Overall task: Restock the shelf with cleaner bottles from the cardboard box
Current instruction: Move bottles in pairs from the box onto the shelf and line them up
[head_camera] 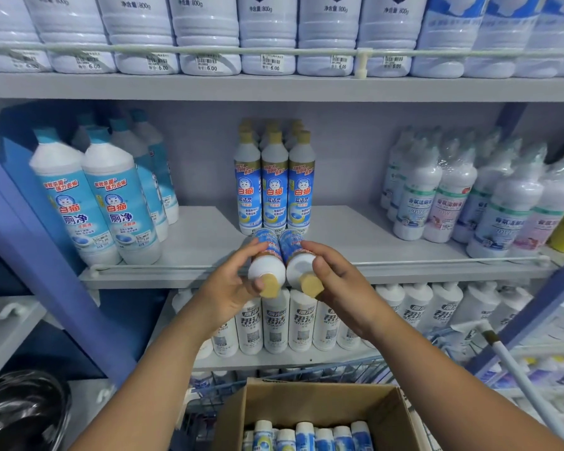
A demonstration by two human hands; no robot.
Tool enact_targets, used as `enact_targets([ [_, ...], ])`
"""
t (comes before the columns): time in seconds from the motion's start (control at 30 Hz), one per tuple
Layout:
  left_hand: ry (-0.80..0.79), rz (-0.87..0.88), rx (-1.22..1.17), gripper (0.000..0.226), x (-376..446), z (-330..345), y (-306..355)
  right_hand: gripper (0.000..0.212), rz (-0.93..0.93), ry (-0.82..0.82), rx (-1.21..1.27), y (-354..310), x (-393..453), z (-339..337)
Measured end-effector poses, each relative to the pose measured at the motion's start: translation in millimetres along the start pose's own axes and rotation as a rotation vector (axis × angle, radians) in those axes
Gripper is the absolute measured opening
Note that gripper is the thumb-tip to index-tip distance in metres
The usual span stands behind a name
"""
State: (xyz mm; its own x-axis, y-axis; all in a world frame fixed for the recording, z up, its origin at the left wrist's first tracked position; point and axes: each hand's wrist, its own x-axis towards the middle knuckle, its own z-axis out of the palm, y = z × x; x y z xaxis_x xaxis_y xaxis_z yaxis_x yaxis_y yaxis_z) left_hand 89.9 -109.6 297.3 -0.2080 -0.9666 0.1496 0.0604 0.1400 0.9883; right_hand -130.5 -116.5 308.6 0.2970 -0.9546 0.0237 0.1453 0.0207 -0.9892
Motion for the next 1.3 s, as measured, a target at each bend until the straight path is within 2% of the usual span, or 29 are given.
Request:
enact_targets([
  [0.1, -0.104, -0.051, -0.008, 0.119, -2.7, 1.6, 1.9, 0.103, 0.015, -0.140, 0.039, -0.1, -3.1, -5.8],
  [0.17, -0.098, -0.047, 0.039, 0.119, -5.6, 5.6, 1.9, 0.106, 0.030, -0.193, 0.009, -3.5, -5.6, -6.6],
  [0.3, -0.003, 0.030, 0.075, 0.100, -6.6, 10.9, -1.9, 0.097, 0.036, -0.172, -0.126, -8.9, -10.3, -5.0],
  [0.43, 0.073, 0.016, 0.074, 0.094, -1.4, 12.3, 5.5, 0.083, -0.022, -0.110, -0.184, -13.9, -7.3, -4.9],
  [0.53, 0.152, 0.000, 0.099, 0.092, 6.1, 14.0, 20.6, 0.081, -0.059, -0.089, -0.220, -29.1, 0.2, -2.7],
  [0.6, 0.217, 0.003, 0.115, 0.081, 11.2, 16.4, 35.3, 0.076, -0.082, -0.056, -0.220, -40.1, 8.5, -1.2],
  [0.67, 0.261, 0.003, 0.126, 0.064, 16.8, 19.3, 51.7, 0.066, -0.092, -0.024, -0.210, -50.9, 17.5, 1.9],
  [0.8, 0.327, -0.003, 0.178, 0.048, 34.0, 20.7, 75.2, 0.032, -0.121, 0.056, -0.312, -70.0, 33.6, 10.5],
  [0.9, 0.380, -0.037, 0.241, 0.042, 51.7, 19.0, 84.4, 0.022, -0.153, 0.135, -0.408, -82.8, 45.7, 16.6],
  [1.0, 0.394, -0.093, 0.304, 0.045, 70.2, 16.3, 94.0, 0.031, -0.153, 0.198, -0.468, -93.8, 63.9, 16.4],
  [1.13, 0.351, -0.183, 0.389, 0.058, 91.7, 15.1, 103.1, 0.047, -0.065, 0.165, -0.564, -106.2, 86.7, 16.4],
  [1.23, 0.342, -0.142, 0.497, 0.050, 102.1, 15.9, 96.2, 0.055, 0.000, 0.173, -0.582, -105.6, 101.0, 13.0],
  [1.3, 0.364, -0.086, 0.477, 0.041, 105.8, 15.6, 87.5, 0.057, 0.023, 0.174, -0.558, -100.7, 108.4, 9.8],
])
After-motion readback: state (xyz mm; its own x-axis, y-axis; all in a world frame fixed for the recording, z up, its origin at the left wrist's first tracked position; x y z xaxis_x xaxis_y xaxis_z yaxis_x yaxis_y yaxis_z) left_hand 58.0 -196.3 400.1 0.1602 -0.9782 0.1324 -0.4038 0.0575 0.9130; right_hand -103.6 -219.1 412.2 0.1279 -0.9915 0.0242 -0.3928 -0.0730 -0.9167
